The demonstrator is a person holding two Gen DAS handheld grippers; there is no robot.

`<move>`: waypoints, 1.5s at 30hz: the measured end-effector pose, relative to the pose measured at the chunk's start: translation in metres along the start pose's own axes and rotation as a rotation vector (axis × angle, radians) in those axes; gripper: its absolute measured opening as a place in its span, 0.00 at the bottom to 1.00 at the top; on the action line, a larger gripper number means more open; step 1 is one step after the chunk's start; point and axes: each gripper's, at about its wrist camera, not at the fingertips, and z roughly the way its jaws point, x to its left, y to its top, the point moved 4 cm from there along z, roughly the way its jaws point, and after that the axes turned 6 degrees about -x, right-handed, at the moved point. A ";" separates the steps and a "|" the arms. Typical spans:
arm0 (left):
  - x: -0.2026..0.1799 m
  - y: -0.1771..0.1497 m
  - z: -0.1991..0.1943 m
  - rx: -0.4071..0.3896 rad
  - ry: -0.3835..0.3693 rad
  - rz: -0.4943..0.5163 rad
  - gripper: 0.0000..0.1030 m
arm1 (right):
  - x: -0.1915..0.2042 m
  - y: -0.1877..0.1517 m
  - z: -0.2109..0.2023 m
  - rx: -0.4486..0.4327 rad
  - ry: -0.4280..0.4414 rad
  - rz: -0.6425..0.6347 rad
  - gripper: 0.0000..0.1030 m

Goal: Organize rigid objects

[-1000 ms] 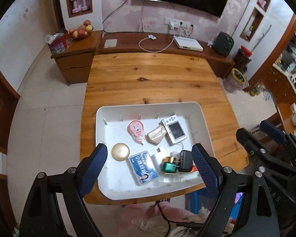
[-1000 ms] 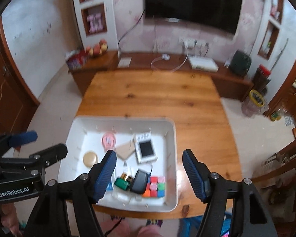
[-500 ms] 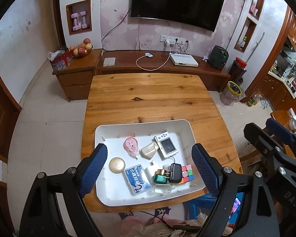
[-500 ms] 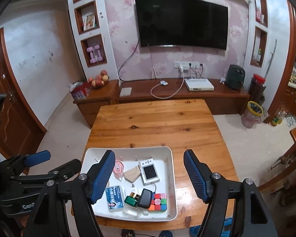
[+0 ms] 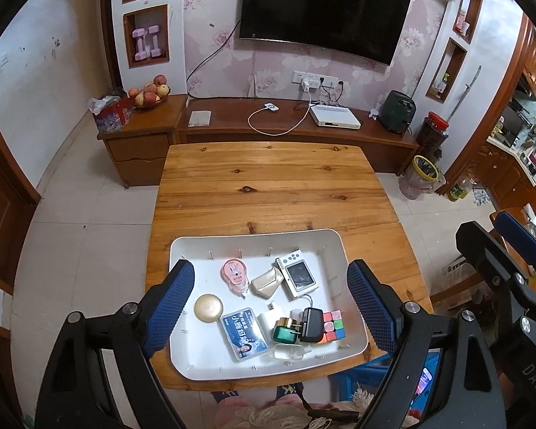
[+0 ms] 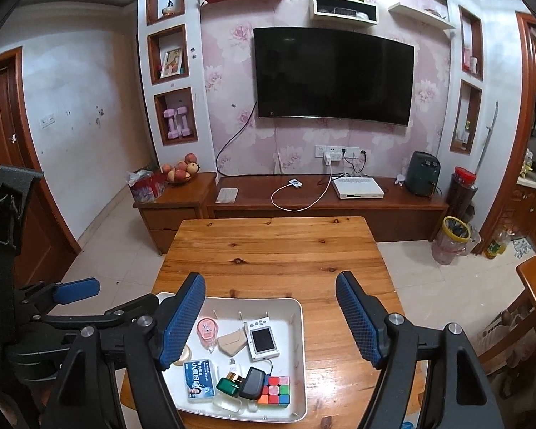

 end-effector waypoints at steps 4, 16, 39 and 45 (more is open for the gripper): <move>-0.003 0.002 -0.001 -0.006 0.006 0.000 0.87 | 0.000 -0.001 0.000 0.001 -0.002 0.001 0.74; -0.002 0.005 0.000 -0.015 0.037 0.000 0.87 | -0.002 -0.002 0.007 0.022 0.002 0.002 0.74; 0.005 0.006 0.005 -0.013 0.066 0.000 0.87 | -0.003 -0.005 0.018 0.059 0.001 0.003 0.74; 0.010 0.005 0.008 -0.008 0.071 -0.003 0.86 | -0.003 -0.008 0.021 0.075 0.002 0.000 0.74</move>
